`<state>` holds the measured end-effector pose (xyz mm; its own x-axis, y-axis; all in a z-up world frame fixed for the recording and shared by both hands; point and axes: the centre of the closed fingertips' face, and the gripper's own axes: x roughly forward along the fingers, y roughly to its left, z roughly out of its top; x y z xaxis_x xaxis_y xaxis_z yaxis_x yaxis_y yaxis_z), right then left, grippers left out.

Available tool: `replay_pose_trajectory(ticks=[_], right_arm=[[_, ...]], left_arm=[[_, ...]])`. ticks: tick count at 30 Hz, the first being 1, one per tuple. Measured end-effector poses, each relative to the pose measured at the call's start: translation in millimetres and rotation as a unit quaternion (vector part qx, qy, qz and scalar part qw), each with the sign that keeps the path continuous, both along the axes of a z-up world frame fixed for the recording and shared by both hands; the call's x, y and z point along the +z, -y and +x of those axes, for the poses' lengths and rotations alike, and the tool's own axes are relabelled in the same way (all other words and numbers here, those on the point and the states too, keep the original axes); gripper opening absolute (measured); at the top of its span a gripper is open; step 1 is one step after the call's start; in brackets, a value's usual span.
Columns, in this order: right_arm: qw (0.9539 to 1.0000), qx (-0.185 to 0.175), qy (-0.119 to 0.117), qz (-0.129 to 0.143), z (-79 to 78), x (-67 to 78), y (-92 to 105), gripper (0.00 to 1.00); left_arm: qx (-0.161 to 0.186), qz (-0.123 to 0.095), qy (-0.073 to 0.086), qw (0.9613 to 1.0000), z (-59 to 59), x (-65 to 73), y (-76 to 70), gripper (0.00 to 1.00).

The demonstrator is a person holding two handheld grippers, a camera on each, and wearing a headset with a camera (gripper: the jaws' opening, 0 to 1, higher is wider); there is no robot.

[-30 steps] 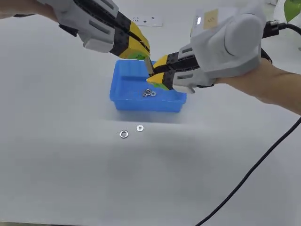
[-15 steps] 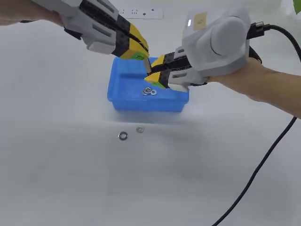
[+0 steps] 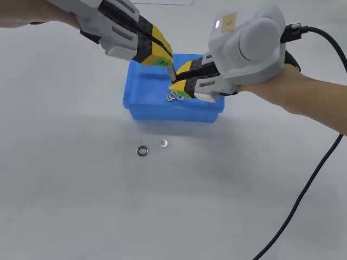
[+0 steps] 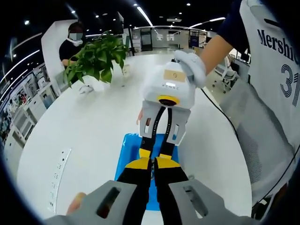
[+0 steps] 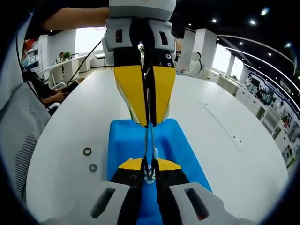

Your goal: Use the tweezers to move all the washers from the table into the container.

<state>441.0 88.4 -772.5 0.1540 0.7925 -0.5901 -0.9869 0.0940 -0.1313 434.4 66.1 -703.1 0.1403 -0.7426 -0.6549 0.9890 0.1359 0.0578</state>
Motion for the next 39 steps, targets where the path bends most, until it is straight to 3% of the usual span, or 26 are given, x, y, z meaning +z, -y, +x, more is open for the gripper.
replay_pose_trajectory(ticks=[8,21,30,39], right_arm=[[1.0,-0.003,-0.006,-0.003,0.8,-11.7,1.1,0.1],[0.9999,-0.006,-0.007,-0.008,-1.5,-10.8,3.3,0.11],[1.0,-0.006,0.004,-0.004,-2.7,0.3,2.3,0.12],[0.9998,-0.008,0.018,0.005,-7.4,24.2,4.3,0.12]], left_arm=[[0.002,0.003,-0.008,1.0,1.2,-8.0,-0.4,0.06],[-0.001,0.014,-0.006,0.9999,-2.5,-11.0,2.0,0.06],[-0.002,0.012,0.007,0.9999,-6.9,2.1,0.4,0.06],[-0.004,0.008,0.025,0.9996,-13.4,23.7,1.8,0.06]])
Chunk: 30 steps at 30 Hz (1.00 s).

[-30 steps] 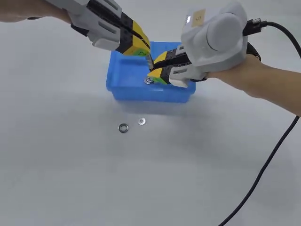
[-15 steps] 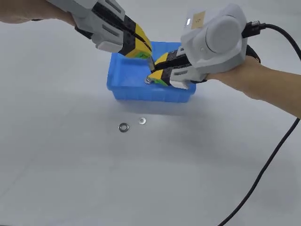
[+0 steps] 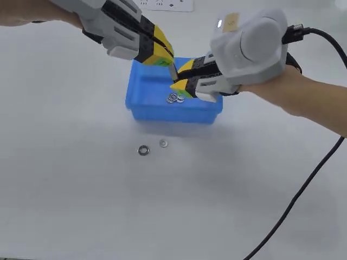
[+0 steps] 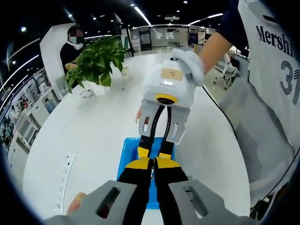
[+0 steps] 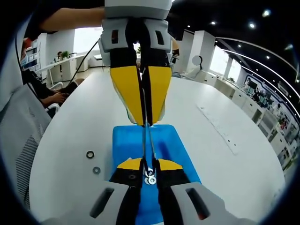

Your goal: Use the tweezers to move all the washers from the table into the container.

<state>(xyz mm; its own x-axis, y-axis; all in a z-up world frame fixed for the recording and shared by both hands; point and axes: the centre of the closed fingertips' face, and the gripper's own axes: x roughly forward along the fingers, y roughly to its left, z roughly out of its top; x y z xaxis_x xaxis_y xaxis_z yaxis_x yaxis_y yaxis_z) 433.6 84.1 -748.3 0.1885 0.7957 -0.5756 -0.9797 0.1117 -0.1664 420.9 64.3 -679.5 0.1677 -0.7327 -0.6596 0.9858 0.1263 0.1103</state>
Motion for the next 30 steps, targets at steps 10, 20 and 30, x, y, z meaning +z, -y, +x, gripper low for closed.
replay_pose_trajectory(ticks=[10,20,30], right_arm=[[0.9998,0.007,0.017,0.01,-19.7,26.5,0.2,0.12],[0.999,0.028,0.029,0.017,-44.7,43.5,-2.1,0.11],[0.9986,0.039,0.032,0.015,-63.7,49.4,-0.5,0.12]], left_arm=[[-0.007,0.005,0.016,0.9998,-18.6,24.5,1.7,0.06],[-0.012,0.01,0.019,0.9997,-42.7,39.9,2.4,0.05],[-0.016,0.009,0.018,0.9997,-61.3,45.4,5.2,0.06]])
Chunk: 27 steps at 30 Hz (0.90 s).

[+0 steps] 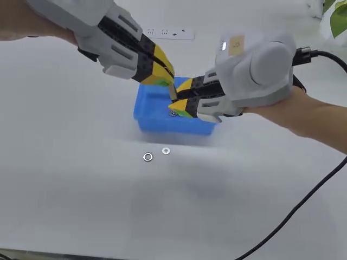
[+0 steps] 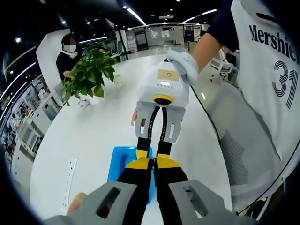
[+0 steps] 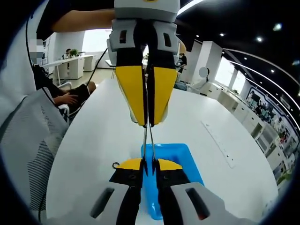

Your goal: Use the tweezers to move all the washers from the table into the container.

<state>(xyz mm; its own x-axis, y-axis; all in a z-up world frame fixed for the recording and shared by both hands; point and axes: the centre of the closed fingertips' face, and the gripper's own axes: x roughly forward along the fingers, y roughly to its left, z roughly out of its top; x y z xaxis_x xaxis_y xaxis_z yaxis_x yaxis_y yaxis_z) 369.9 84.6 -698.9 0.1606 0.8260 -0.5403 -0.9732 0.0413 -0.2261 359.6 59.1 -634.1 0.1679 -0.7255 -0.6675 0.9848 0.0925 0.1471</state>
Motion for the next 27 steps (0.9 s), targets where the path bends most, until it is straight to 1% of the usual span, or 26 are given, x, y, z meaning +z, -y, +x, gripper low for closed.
replay_pose_trajectory(ticks=[5,8,13,17,22,23,27], right_arm=[[1.0,0.007,-0.001,-0.004,-11.1,-1.7,-0.7,0.12],[0.9999,0.009,-0.004,-0.003,-16.5,-2.9,-1.8,0.12],[0.9997,0.022,-0.007,-0.004,-28.0,-7.4,-4.6,0.12],[0.9996,0.028,-0.01,-0.006,-33.6,-11.3,-6.4,0.12],[0.9993,0.031,-0.019,-0.005,-38.6,-18.9,-7.2,0.12],[0.9992,0.032,-0.021,-0.007,-39.3,-21.1,-7.8,0.13],[0.9992,0.034,-0.016,-0.011,-39.2,-27.1,-9.1,0.14]], left_arm=[[0.001,-0.001,-0.004,1.0,-11.5,-1.4,-0.4,0.06],[0.003,-0.002,-0.006,1.0,-14.3,-2.7,-3.5,0.06],[0.004,-0.001,-0.012,0.9999,-25.0,-6.5,-4.8,0.06],[0.005,0.0,-0.018,0.9998,-27.3,-12.5,-7.9,0.06],[0.007,0.0,-0.025,0.9997,-31.8,-20.2,-9.5,0.06],[0.008,-0.001,-0.028,0.9996,-33.4,-22.3,-9.8,0.06],[0.012,-0.005,-0.033,0.9994,-33.5,-28.3,-11.0,0.06]])
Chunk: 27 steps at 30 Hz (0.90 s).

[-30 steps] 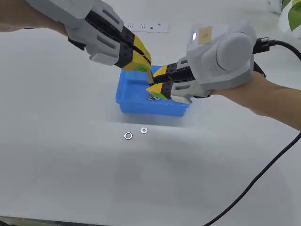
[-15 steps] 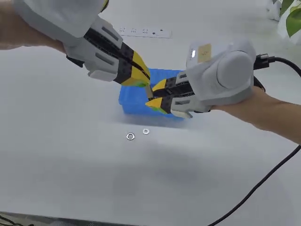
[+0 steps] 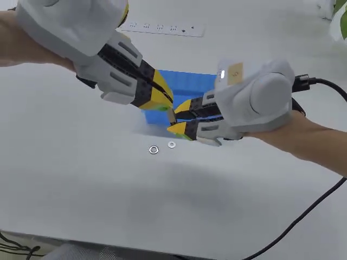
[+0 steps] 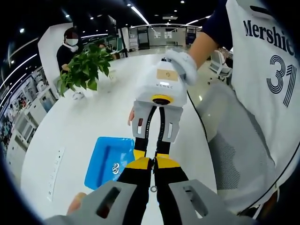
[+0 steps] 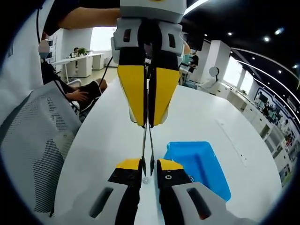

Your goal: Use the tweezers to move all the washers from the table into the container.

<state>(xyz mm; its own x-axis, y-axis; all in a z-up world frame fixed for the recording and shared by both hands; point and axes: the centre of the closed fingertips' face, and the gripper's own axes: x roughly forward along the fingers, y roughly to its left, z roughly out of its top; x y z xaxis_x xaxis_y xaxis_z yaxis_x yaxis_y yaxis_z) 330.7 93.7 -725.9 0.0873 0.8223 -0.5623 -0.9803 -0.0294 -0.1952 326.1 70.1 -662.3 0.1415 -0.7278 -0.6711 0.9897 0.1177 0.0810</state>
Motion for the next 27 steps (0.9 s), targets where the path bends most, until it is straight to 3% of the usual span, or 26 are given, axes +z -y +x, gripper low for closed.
replay_pose_trajectory(ticks=[13,27], right_arm=[[0.9995,-0.005,-0.032,0.002,-2.1,-20.8,-3.0,0.13],[0.9989,-0.005,-0.047,-0.003,-0.5,-43.5,-3.9,0.12]], left_arm=[[0.01,-0.001,-0.021,0.9997,-2.3,-19.1,-1.1,0.06],[0.015,0.006,-0.038,0.9992,0.4,-40.1,-0.9,0.06]])
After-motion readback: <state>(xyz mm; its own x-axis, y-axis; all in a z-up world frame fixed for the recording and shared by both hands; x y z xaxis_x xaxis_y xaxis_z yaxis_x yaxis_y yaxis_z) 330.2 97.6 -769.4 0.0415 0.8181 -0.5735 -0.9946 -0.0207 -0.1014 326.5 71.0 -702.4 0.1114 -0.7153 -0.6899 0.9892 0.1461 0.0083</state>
